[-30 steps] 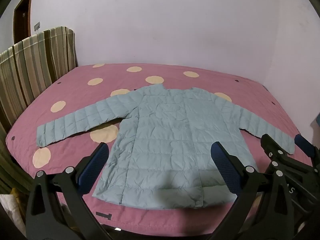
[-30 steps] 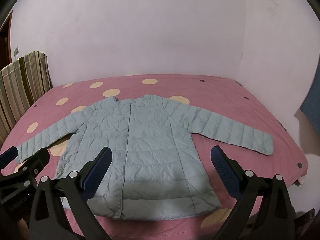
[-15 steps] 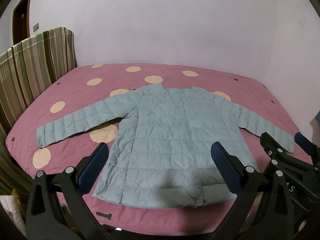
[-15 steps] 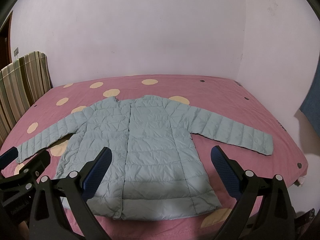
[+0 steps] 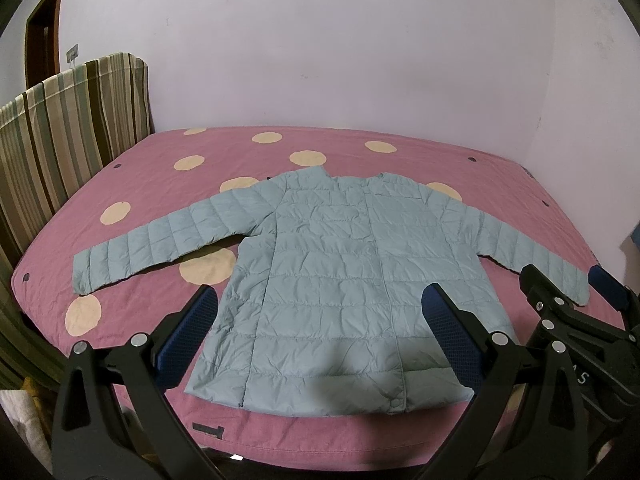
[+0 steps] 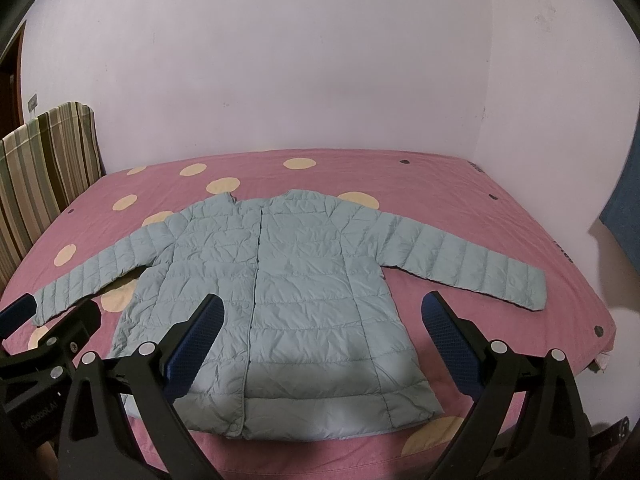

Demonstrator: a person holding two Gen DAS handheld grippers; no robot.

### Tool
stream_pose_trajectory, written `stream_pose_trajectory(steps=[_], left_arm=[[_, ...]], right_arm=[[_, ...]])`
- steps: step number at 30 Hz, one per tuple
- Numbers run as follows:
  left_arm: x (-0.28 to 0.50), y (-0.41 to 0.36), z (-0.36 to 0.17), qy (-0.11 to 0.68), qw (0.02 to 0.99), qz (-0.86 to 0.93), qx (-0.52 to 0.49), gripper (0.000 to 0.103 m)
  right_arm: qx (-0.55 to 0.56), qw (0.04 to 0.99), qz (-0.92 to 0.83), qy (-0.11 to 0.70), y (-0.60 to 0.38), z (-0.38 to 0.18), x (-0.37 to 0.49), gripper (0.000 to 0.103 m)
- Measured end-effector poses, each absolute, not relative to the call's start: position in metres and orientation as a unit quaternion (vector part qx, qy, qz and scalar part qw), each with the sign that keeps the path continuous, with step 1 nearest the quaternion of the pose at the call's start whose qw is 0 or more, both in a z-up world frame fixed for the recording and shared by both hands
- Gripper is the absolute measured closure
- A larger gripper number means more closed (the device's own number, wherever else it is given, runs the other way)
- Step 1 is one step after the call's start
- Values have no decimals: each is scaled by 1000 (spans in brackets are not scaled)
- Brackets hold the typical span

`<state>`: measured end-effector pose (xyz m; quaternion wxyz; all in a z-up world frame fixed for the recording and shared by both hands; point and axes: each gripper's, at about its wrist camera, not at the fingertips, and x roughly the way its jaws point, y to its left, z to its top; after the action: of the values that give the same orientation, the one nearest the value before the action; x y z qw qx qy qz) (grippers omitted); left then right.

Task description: Fold large clothes

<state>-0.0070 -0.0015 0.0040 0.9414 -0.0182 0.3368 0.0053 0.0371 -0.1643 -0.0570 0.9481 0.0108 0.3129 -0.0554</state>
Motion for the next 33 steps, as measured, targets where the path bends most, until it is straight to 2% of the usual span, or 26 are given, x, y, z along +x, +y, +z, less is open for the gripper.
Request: stream_pose_trajectory(steps=[33], left_arm=[[-2, -2, 0, 339, 941, 5, -19, 2]], right_arm=[[10, 948, -55, 314, -164, -60, 36, 5]])
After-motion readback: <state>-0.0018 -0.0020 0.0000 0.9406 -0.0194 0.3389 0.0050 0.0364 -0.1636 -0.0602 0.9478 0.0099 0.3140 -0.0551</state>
